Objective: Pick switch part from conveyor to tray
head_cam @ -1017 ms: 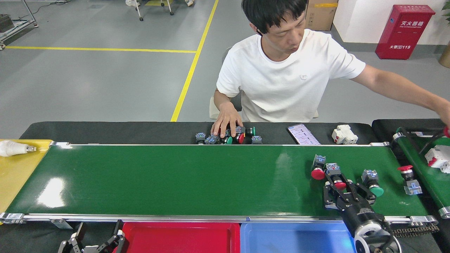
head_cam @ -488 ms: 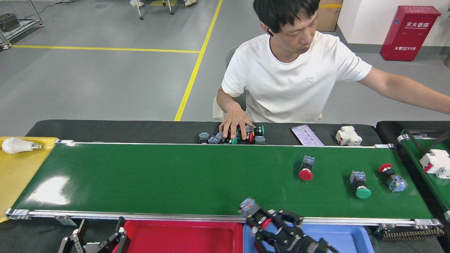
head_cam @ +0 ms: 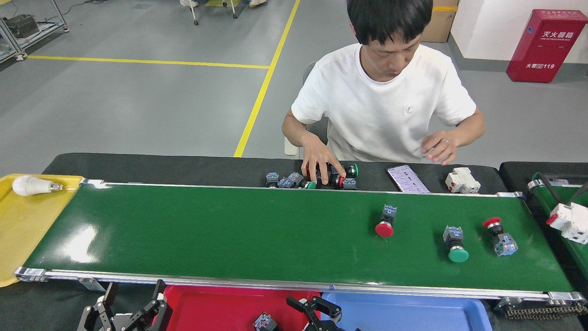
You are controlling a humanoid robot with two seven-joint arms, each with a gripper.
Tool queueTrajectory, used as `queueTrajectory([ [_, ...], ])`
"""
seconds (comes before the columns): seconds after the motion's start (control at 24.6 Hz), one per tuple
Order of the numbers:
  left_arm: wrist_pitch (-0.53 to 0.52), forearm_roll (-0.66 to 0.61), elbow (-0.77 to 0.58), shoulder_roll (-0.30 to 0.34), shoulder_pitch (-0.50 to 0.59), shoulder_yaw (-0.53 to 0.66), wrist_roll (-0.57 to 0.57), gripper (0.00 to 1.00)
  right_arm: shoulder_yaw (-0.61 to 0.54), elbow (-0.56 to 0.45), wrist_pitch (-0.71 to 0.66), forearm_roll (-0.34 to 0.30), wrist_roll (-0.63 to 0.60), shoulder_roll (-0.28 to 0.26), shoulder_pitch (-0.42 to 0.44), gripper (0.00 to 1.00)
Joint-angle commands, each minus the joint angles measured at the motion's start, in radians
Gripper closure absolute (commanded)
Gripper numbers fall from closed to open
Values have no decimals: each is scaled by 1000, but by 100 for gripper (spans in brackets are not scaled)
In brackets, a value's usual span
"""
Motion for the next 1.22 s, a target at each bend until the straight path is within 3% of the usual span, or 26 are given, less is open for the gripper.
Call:
queueTrajectory([
  [0.0, 2, -3, -14, 3, 0, 5, 8, 0, -101, -57, 75, -1, 0, 5, -15, 2],
  [0.24, 2, -3, -14, 5, 8, 6, 9, 0, -370, -70, 273, -1, -26, -15, -18, 2],
  [0.37, 2, -3, -14, 3, 14, 9, 9, 0, -497, -70, 279, -1, -83, -43, 35, 2],
  [0.49, 2, -1, -14, 0, 26, 34, 11, 0, -543, -70, 268, -1, -161, -83, 104, 2],
  [0.65, 2, 0, -14, 0, 34, 51, 11, 0, -542, -70, 247, -1, -296, -114, 242, 2],
  [0.81, -7, 2, -14, 11, 34, 37, 19, 0, -542, -70, 216, -1, -313, -98, 268, 2],
  [0.98, -94, -3, -14, 52, 3, -52, 34, 0, -516, -70, 220, 1, -247, -45, 198, 2],
  [1.06, -105, -30, -12, 87, -49, -126, 25, 0, -427, -65, 231, 2, -132, -17, 124, 2],
  [1.18, -116, -142, -4, 95, -127, -224, 12, 0, -315, -31, 300, 16, -56, 11, 35, 2],
])
